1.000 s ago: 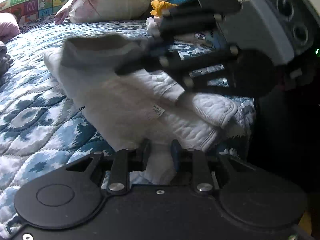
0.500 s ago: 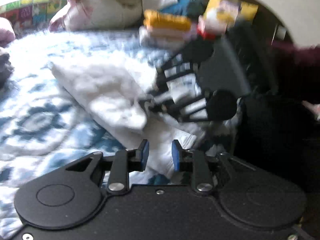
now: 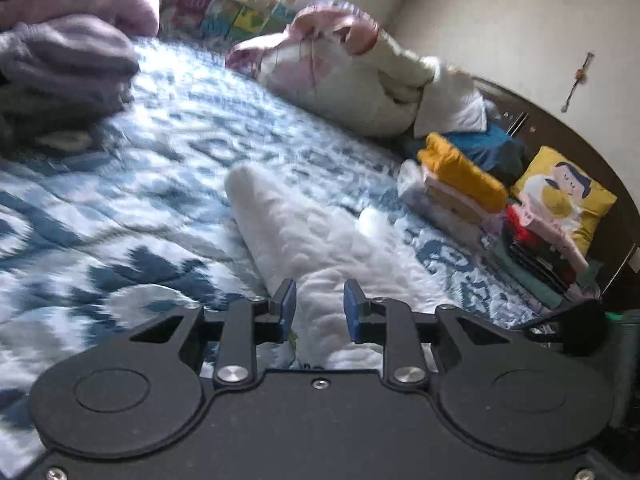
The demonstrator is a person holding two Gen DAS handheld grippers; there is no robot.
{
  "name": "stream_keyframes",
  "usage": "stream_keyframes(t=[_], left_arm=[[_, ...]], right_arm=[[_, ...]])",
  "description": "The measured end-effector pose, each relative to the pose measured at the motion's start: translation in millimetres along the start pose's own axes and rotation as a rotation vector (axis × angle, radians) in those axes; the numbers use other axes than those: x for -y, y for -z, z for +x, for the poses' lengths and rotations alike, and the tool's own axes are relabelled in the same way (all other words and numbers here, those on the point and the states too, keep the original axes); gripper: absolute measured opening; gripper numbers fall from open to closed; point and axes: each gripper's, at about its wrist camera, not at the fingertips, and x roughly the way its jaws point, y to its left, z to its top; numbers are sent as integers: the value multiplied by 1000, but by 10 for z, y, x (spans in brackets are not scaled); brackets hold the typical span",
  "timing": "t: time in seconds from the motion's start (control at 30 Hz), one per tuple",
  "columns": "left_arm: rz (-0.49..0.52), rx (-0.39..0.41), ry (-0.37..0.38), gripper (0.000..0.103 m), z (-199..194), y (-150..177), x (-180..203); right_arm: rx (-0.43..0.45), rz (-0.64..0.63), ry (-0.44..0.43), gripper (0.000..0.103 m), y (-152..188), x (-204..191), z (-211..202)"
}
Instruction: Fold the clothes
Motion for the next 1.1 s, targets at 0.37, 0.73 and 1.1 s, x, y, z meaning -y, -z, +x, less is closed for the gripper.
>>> stream_keyframes(t=[0.37, 0.73, 1.1], left_arm=[[28, -70, 39, 36, 300, -130, -41], [-207, 121, 30, 34, 433, -432, -416], [-129, 17, 31, 9, 1061, -621, -556]], right_arm=[[136, 516, 16, 17, -122, 604, -481], [38, 627, -20, 17, -116, 283, 235], [76, 651, 20, 21, -88, 277, 228]])
